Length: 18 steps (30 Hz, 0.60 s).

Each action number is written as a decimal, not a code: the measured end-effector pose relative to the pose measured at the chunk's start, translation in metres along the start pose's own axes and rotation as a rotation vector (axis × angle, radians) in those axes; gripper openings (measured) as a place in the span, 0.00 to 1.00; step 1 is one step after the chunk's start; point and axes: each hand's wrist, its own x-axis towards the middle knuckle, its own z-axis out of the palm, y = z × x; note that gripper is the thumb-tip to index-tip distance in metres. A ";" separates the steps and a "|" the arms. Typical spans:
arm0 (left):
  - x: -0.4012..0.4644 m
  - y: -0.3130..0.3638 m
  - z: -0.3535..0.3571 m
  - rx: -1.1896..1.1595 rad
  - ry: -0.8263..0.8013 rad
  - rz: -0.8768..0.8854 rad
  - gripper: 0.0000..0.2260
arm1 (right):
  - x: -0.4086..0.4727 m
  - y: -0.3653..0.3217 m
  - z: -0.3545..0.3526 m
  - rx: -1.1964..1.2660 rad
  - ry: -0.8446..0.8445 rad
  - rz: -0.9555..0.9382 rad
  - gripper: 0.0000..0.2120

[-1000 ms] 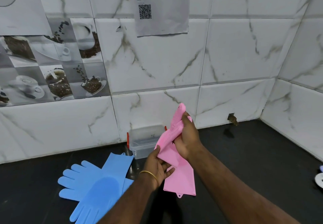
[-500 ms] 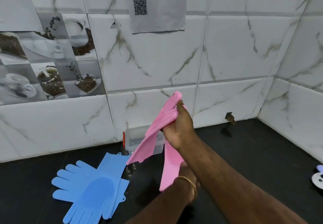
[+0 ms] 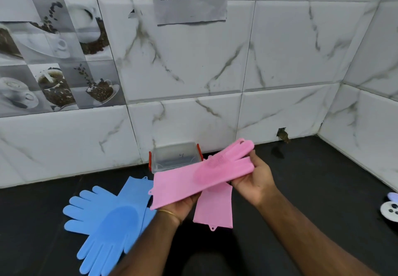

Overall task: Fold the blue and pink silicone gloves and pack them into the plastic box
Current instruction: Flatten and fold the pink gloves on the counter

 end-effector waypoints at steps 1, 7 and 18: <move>-0.003 0.001 -0.009 -0.033 0.001 -0.041 0.24 | -0.002 -0.001 -0.011 -0.006 0.008 0.002 0.24; -0.016 0.001 -0.048 -0.086 0.088 -0.302 0.33 | -0.013 -0.008 -0.071 -0.117 0.146 -0.051 0.23; -0.041 -0.032 -0.083 0.194 0.346 -0.383 0.19 | -0.034 0.005 -0.147 -0.249 0.349 0.004 0.21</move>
